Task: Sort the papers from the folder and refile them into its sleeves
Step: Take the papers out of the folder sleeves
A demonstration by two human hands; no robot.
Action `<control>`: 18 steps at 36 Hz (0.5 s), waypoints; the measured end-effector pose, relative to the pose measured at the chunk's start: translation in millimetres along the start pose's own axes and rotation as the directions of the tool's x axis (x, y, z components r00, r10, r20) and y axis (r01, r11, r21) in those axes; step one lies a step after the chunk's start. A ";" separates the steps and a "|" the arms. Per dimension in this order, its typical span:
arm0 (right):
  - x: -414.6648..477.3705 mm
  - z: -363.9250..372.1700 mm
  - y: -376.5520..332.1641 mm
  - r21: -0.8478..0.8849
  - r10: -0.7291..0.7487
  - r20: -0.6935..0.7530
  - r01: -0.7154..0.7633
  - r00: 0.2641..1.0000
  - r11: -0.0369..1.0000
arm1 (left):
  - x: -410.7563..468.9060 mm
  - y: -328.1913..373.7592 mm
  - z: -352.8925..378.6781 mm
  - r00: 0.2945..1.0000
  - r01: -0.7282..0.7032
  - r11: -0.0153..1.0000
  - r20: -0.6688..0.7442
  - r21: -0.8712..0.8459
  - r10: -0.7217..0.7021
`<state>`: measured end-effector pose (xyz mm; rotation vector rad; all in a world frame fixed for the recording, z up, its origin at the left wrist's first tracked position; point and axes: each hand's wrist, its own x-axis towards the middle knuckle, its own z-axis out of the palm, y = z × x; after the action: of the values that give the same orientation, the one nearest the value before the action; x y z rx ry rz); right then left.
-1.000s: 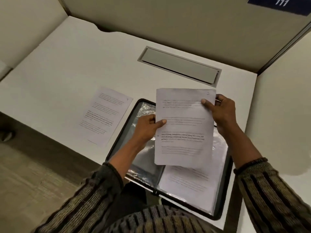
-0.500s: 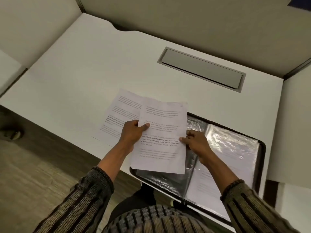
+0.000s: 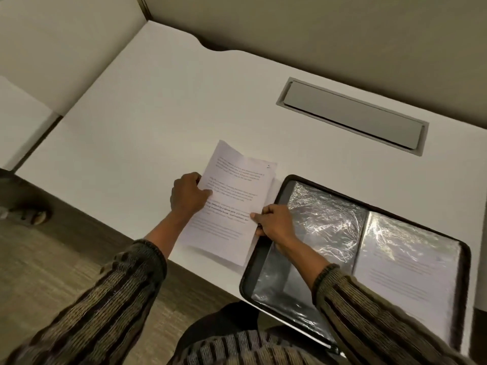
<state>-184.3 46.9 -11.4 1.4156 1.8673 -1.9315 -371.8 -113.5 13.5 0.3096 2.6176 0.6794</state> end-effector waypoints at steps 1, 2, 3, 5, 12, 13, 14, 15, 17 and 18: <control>2.4 6.3 -0.8 -0.026 0.004 -0.011 -0.004 1.000 1.000 | 5.1 -2.2 -0.3 1.000 -0.005 1.000 0.000 0.028 0.005; 4.5 11.5 -0.9 -0.048 0.006 -0.017 -0.007 1.000 0.999 | 9.1 -4.0 -0.5 1.000 -0.010 0.998 0.001 0.056 0.010; 5.6 16.1 -1.5 -0.065 0.007 -0.018 -0.008 1.000 0.998 | 12.5 -5.7 -0.1 1.000 -0.014 0.997 0.003 0.082 0.014; 7.3 24.1 -1.4 -0.099 0.002 -0.020 -0.004 1.000 0.995 | 17.2 -8.5 0.5 1.000 -0.015 0.992 0.007 0.129 0.014; 12.7 40.3 3.8 -0.232 0.012 -0.047 -0.023 0.999 0.972 | 25.1 -18.8 6.2 0.999 -0.028 0.977 0.040 0.214 0.020; 12.0 41.2 3.6 -0.242 0.017 -0.050 -0.029 0.999 0.970 | 25.5 -19.4 7.4 0.999 -0.033 0.974 0.045 0.225 0.024; 11.8 42.0 4.2 -0.250 0.020 -0.053 -0.032 0.998 0.968 | 25.8 -19.5 8.2 0.999 -0.036 0.972 0.048 0.233 0.025; 11.8 42.5 4.9 -0.253 0.018 -0.057 -0.032 0.998 0.967 | 26.4 -19.9 9.2 0.998 -0.037 0.970 0.052 0.238 0.025; 11.3 43.6 5.0 -0.255 0.003 -0.068 -0.020 0.998 0.967 | 27.9 -20.1 11.1 0.998 -0.037 0.968 0.058 0.250 0.023; 11.3 44.0 5.1 -0.262 -0.009 -0.073 -0.010 0.997 0.965 | 28.3 -19.9 11.8 0.998 -0.041 0.966 0.059 0.257 0.027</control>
<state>-210.5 14.9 -30.8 1.4199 2.0622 -1.5777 -393.8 -116.8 -15.5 0.4443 2.6540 0.3333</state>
